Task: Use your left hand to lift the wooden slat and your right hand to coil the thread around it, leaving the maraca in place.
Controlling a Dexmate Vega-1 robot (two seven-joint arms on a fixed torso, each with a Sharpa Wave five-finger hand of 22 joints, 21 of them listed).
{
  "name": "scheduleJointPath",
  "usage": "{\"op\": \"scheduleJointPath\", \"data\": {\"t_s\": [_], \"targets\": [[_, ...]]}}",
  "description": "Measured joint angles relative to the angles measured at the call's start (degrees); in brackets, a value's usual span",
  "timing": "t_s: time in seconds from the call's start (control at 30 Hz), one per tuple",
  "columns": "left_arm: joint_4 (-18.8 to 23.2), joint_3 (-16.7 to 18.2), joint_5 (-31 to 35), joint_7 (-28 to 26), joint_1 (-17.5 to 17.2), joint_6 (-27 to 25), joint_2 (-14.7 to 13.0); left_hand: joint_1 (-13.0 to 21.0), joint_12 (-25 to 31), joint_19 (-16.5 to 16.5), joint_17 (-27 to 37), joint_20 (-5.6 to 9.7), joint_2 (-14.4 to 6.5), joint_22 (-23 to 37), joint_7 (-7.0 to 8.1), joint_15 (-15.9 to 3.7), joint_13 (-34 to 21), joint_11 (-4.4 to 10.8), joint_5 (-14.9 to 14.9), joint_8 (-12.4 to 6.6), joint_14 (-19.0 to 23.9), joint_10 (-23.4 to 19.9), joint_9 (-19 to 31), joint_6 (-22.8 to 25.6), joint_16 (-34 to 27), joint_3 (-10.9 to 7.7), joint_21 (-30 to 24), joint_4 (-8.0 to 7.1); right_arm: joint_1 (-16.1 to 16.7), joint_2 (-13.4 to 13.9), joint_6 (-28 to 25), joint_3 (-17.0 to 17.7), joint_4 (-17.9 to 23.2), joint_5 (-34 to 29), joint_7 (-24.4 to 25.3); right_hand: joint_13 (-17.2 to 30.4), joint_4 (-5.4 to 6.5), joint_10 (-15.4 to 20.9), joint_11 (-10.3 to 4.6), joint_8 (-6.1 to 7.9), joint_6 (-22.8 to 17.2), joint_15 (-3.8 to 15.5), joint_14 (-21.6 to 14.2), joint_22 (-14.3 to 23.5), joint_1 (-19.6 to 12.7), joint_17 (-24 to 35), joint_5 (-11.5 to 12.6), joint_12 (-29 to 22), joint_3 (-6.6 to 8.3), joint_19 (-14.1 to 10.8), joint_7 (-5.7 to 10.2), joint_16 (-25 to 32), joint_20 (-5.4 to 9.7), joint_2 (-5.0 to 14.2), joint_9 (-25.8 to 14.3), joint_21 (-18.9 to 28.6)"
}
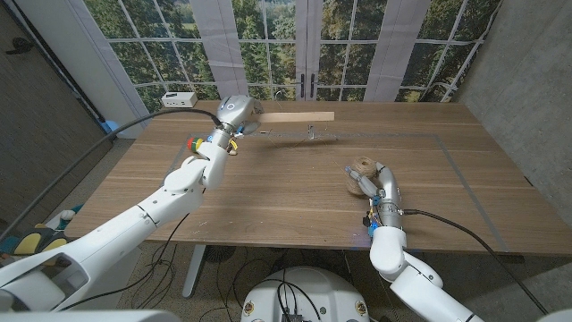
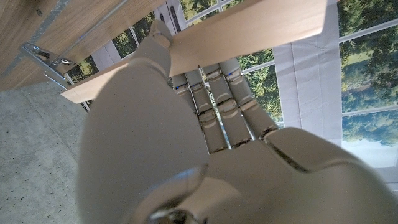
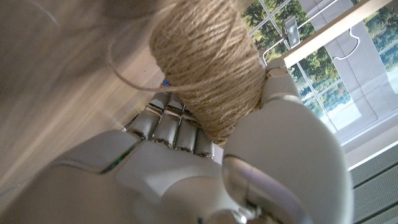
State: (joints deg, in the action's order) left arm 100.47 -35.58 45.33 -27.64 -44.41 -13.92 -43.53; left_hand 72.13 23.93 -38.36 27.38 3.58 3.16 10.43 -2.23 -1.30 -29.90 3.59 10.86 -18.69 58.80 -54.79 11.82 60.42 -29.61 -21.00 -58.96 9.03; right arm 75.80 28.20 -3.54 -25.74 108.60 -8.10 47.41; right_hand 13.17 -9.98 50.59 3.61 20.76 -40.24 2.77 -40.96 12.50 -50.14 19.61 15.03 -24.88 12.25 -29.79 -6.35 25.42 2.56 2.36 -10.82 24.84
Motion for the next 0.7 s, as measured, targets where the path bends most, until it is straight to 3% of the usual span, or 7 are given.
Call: {"op": "scheduleJointPath", "data": {"t_s": [0.37, 0.7], "targets": [[-0.8, -0.2, -1.0, -1.5, 0.1, 0.0, 0.4, 0.0, -0.2, 0.2, 0.1, 0.23, 0.0, -0.3, 0.22, -0.32, -0.3, 0.02, 0.0, 0.01, 0.3, -0.4, 0.0, 0.2, 0.2, 0.0, -0.4, 0.0, -1.4, 1.2, 2.8, 3.0, 1.6, 1.4, -1.8, 0.8, 0.0, 0.0, 0.0, -0.23, 0.0, 0.36, -0.1, 0.2, 0.0, 0.2, -0.2, -0.7, 0.0, 0.3, -0.01, -0.5, 0.31, -0.01, -0.3, 0.4], [-1.1, -0.3, -1.4, -2.8, 0.2, 0.0, 0.6, 0.1, -0.4, 0.2, 0.4, 0.23, 0.1, -0.3, 0.28, -0.51, -0.3, -0.01, -0.1, 0.09, 0.5, -0.4, 0.0, 0.1, 0.4, 0.18, -0.4, -0.18, -4.2, -1.5, 8.9, 4.1, -0.2, 2.9, -2.0, 1.4, 0.01, 0.0, 0.0, -0.4, 0.0, 0.36, -0.1, 0.2, -0.3, 1.3, -0.6, -0.8, -0.01, 0.1, -0.01, -0.2, 0.07, -0.33, -0.3, 1.3]]}}
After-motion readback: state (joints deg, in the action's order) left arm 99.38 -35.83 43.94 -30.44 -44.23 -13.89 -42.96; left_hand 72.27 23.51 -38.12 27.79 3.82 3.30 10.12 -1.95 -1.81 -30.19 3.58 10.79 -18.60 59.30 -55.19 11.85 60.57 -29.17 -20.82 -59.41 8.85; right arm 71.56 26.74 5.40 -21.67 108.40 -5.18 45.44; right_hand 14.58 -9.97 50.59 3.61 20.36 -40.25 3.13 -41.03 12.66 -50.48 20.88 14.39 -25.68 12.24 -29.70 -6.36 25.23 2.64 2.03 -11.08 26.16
